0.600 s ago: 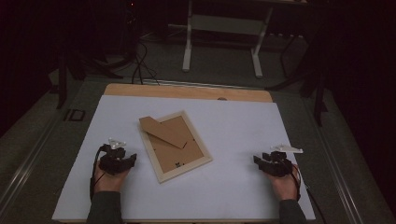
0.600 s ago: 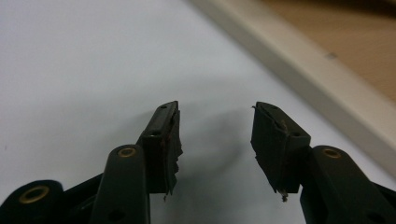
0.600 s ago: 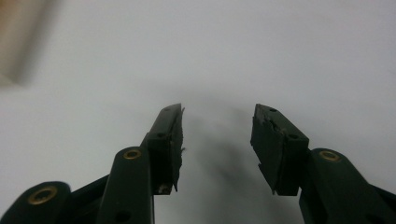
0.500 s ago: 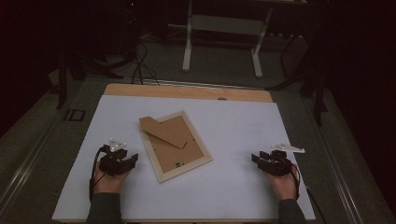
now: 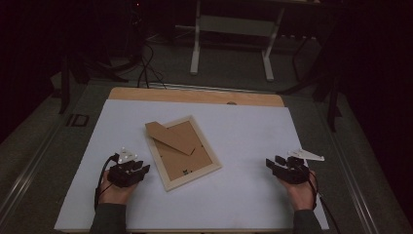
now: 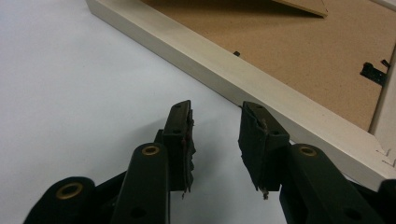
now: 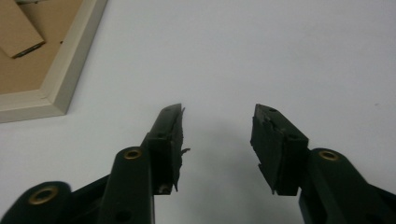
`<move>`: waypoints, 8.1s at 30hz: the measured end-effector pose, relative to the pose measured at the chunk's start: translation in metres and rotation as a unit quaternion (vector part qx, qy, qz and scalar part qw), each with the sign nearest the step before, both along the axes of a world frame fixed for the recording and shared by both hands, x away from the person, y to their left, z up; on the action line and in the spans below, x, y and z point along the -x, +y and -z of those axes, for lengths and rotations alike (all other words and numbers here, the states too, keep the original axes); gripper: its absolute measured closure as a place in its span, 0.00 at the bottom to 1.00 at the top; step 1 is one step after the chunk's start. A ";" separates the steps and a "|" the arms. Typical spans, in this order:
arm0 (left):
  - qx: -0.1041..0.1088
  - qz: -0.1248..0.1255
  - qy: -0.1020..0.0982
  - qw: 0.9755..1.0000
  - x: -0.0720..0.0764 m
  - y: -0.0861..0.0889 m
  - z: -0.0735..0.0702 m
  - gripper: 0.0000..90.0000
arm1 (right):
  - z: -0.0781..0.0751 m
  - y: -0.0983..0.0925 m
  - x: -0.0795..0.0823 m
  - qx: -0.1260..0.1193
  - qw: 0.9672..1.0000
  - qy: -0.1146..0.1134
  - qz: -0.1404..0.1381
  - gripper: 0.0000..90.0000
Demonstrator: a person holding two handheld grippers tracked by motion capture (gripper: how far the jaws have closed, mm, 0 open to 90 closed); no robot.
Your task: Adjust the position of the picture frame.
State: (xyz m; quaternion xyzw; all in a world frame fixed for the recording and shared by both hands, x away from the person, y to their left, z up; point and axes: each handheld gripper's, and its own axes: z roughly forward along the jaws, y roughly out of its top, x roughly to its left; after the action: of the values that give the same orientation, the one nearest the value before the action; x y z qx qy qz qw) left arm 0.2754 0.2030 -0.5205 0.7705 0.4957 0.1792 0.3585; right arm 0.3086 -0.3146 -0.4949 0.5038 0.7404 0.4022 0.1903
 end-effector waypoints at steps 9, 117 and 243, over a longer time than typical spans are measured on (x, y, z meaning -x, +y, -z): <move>-0.002 0.047 0.019 0.999 0.001 -0.013 0.004 0.76 | -0.003 0.004 0.002 0.009 1.000 0.006 -0.013 0.58; -0.062 0.149 0.008 0.987 -0.011 -0.092 0.011 1.00 | -0.013 0.038 0.008 -0.030 0.996 -0.015 -0.083 0.79; -0.038 -0.014 0.036 0.999 -0.110 -0.014 0.010 1.00 | 0.029 0.131 0.008 0.036 0.985 0.026 -0.165 1.00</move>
State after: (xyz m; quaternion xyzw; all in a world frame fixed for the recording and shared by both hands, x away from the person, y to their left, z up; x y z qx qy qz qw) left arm 0.3852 0.1890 -0.5308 0.7824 0.5121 0.1751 0.3082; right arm 0.3005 -0.1832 -0.5244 0.3777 0.8321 0.3882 0.1195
